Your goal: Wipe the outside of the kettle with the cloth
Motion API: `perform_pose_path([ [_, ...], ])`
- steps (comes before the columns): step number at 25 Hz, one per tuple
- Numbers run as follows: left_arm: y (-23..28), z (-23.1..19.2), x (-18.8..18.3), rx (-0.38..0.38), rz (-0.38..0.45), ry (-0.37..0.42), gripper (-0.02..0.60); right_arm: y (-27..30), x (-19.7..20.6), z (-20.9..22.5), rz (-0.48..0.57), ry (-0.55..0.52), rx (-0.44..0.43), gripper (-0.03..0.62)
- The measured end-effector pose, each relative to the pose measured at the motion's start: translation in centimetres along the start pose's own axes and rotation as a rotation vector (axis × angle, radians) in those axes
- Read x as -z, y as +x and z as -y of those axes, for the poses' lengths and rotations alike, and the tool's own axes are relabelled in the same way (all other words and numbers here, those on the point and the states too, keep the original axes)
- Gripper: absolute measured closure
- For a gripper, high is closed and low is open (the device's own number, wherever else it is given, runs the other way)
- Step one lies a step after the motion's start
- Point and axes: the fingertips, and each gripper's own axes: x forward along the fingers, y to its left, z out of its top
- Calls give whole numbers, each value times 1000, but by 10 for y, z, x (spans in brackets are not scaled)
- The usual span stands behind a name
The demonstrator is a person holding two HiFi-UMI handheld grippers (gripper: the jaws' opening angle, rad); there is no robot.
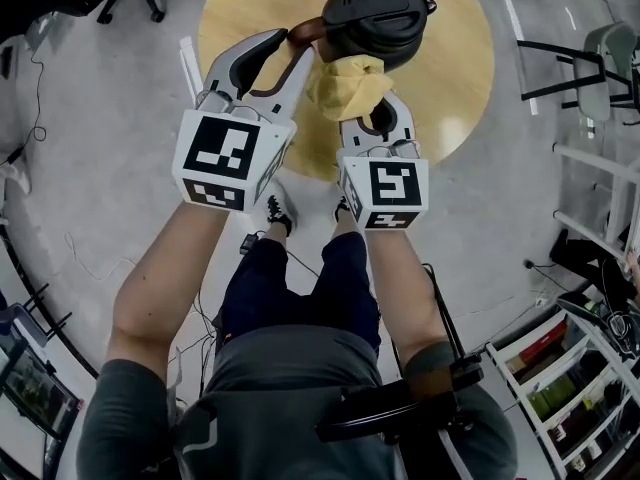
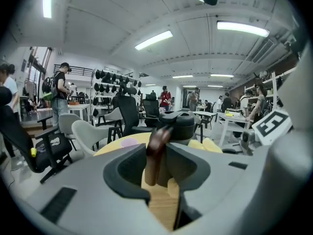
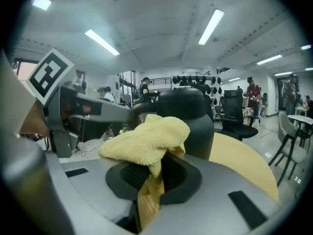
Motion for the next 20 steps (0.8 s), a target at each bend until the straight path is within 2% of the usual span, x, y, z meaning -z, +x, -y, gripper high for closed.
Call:
perform_pose_path([
  [8,1,0,-1,-27,36,-39,448,22,60,11,-104,25,2,533],
  [12,4,1,6,-61,6,-33,446,29,83,13,-167,20,3,533],
  [16,8,-1,9,-69,-12,-43,440,29,84,12,-172,22,-18,532],
  [20,8,-2,12,-97,-47,-18,443,2,49,14,-102,10,-52,532],
])
